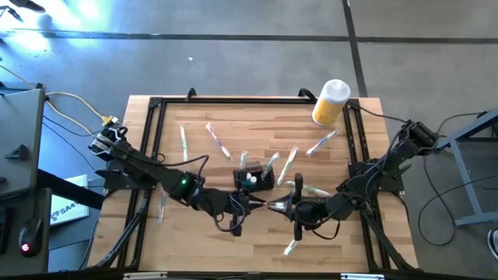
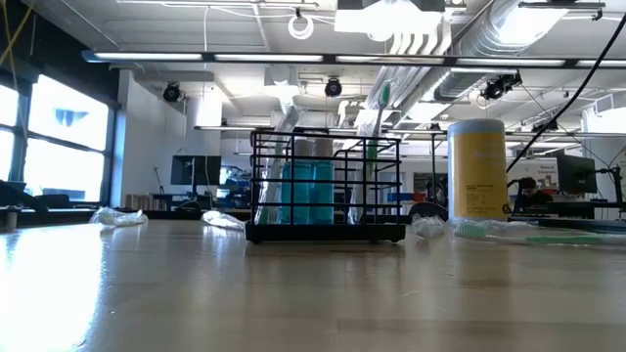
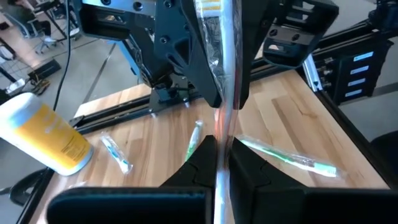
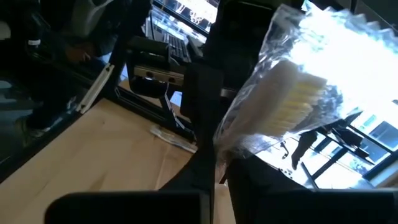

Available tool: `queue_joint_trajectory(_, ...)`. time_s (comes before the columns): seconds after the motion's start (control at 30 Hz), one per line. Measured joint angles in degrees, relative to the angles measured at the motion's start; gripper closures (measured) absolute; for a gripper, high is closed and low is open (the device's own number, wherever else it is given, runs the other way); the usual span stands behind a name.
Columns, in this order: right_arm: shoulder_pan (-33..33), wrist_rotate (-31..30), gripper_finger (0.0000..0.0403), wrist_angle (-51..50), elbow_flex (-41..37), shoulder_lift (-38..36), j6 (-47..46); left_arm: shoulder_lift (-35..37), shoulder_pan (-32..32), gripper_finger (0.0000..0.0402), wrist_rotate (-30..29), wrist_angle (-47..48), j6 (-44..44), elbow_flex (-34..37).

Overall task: Pick & Place toothbrushing station
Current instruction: Put the orange toothbrush into the black mesh organizer

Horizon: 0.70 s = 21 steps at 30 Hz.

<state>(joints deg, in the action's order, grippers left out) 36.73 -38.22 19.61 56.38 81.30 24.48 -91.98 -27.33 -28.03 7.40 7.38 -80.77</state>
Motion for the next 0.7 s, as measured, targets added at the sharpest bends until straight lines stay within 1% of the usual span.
queue_joint_trajectory(0.1,0.0,-0.01,0.0387,-0.08,0.0,0.0,0.18,0.0,0.0,0.0369,-0.02,-0.03,-0.08,0.0)
queue_joint_trajectory(0.27,0.02,-0.33,0.0392,-2.9,0.0,-0.02,-0.49,0.0,-0.04,0.03,0.05,0.2,-0.11,0.0)
queue_joint_trajectory(0.4,0.0,-0.83,0.0392,-8.47,-0.03,-0.76,-4.5,0.0,-0.04,0.0239,0.05,0.34,-0.38,0.0)
queue_joint_trajectory(0.47,-0.13,-0.92,0.0393,-11.81,-0.04,-2.13,-8.78,0.0,-0.04,0.0213,-0.06,0.48,-2.15,0.0)
queue_joint_trajectory(0.57,-0.85,-3.75,0.0393,-18.23,-0.04,-5.35,-15.95,0.0,-0.04,0.0187,-3.78,1.96,-5.9,-0.01)
queue_joint_trajectory(0.63,-1.62,-6.18,0.0393,-23.18,-0.03,-7.85,-20.29,0.0,-0.04,0.0178,-8.45,4.44,-6.41,0.0)
queue_joint_trajectory(0.7,-2.9,-6.79,0.0392,-27.12,-0.03,-10.02,-24.61,0.0,-0.04,0.0176,-13.14,6.83,-7.57,-0.02)
